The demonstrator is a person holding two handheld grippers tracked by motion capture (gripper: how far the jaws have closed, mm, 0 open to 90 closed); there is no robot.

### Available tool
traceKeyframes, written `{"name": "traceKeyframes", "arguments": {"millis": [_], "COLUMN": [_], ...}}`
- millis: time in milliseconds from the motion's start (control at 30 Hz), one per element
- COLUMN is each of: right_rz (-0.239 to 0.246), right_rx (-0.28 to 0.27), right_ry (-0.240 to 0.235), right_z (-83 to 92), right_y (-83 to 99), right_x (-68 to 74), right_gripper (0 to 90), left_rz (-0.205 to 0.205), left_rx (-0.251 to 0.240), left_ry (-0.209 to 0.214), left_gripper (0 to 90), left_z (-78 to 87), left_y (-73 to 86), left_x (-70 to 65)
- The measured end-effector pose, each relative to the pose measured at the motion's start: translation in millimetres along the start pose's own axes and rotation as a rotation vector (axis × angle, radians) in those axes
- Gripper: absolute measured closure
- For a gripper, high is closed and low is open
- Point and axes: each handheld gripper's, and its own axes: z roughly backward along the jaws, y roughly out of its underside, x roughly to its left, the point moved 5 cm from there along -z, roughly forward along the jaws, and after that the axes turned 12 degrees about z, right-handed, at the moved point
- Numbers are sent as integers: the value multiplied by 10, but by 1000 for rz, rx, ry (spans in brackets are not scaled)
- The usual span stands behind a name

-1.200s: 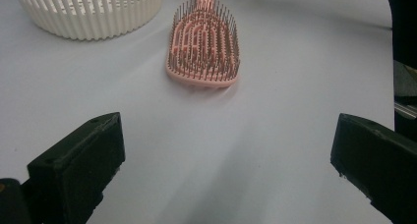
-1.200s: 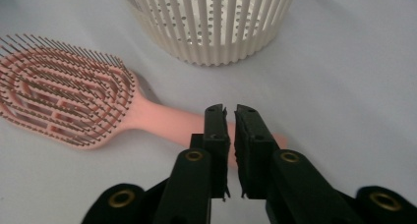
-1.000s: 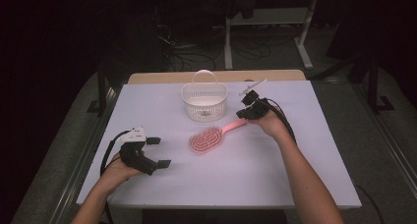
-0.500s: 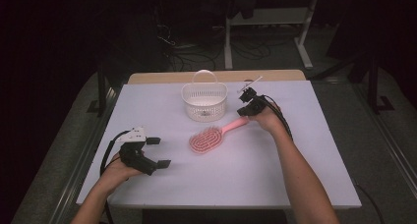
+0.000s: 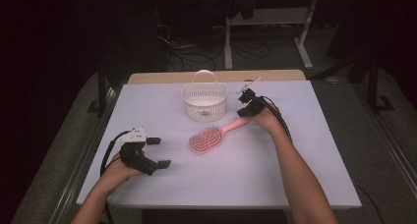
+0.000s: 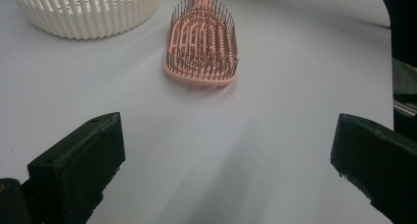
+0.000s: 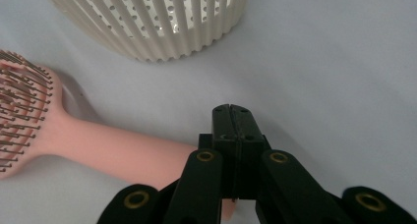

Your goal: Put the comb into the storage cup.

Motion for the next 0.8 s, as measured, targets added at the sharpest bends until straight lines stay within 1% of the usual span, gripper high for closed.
{"name": "traceKeyframes", "arguments": {"millis": [167,300,500,667,800], "right_rz": [-2,10,30,36,39], "right_rx": [4,8,35,41,35], "right_ry": [-3,-3,-3,-6,-16], "right_z": [7,13,9,33,57], "right_y": [19,29,60,97,156], "right_x": [10,20,61,87,111], "right_gripper": [885,885,885,885,886], "left_rz": [0,-1,-5,-3,-4], "left_rx": [-1,-1,1,1,2], "left_ry": [1,1,-1,-1,0], "left_gripper": [0,0,0,0,0], "left_z": [0,4,0,1,0], "left_y": [0,0,2,4,4], "left_x": [-4,-5,-14,-11,-18]}}
